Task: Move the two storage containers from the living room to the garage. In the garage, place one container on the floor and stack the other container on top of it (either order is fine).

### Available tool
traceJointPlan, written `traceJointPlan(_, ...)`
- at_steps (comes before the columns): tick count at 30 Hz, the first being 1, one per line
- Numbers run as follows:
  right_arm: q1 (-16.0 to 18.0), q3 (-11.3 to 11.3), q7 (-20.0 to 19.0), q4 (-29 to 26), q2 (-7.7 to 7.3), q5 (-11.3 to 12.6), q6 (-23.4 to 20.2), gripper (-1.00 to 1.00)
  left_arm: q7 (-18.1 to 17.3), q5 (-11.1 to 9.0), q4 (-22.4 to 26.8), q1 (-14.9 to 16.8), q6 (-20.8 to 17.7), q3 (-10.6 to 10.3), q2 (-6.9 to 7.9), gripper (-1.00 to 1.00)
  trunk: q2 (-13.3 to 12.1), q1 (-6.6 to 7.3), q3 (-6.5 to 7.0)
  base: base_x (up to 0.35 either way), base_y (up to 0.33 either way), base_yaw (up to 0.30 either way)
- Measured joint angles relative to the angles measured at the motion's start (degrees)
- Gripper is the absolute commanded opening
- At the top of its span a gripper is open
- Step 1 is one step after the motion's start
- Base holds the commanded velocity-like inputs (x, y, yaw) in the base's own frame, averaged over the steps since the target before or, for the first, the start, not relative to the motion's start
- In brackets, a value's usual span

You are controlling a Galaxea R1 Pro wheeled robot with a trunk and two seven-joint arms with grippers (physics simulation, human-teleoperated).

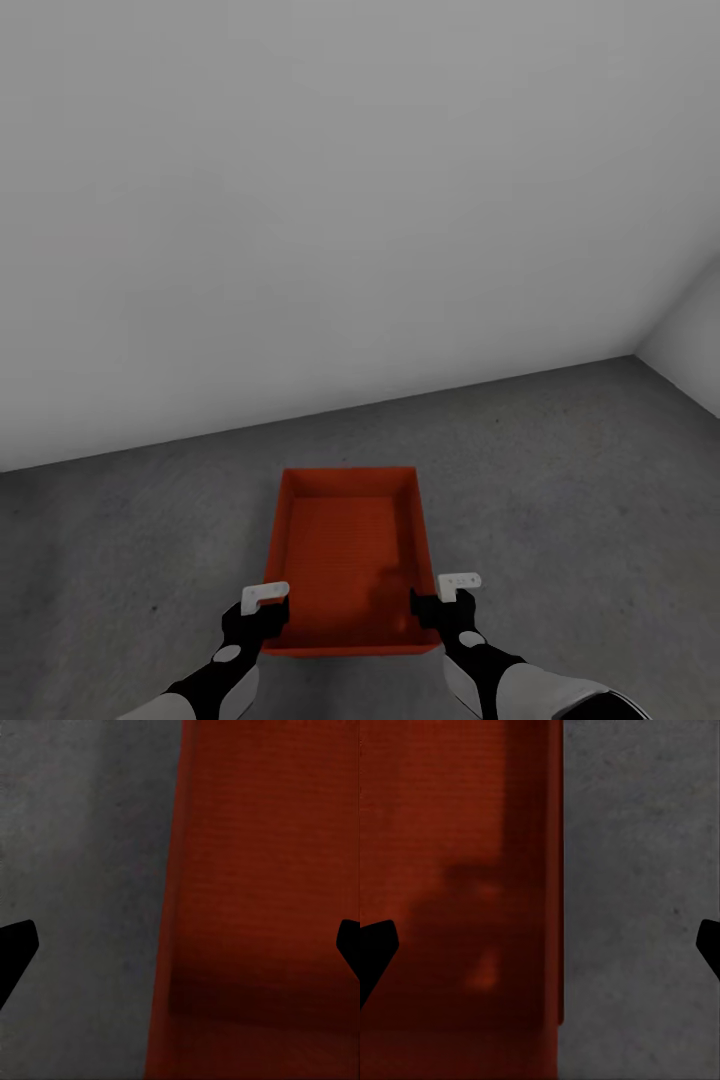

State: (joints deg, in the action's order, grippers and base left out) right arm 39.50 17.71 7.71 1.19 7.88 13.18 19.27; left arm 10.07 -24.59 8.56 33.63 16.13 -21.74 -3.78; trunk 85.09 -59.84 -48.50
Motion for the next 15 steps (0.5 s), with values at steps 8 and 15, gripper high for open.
traceJointPlan(8, 0.0, 0.0, 0.0, 0.0, 0.0, 0.0, 0.0, 1.0, 0.0, 0.0, 0.0, 0.0, 0.03, 0.0, 0.0, 1.0, -3.21, 1.76, 1.44, 0.0, 0.0, 0.0)
traceJointPlan(15, 0.0, 0.0, -0.02, 0.0, 0.0, 0.06, 0.07, 1.0, 0.0, 0.0, 0.0, 0.0, 0.04, 0.0, 0.03, 1.0, -6.02, 3.3, 2.69, 0.0, 0.0, 0.0)
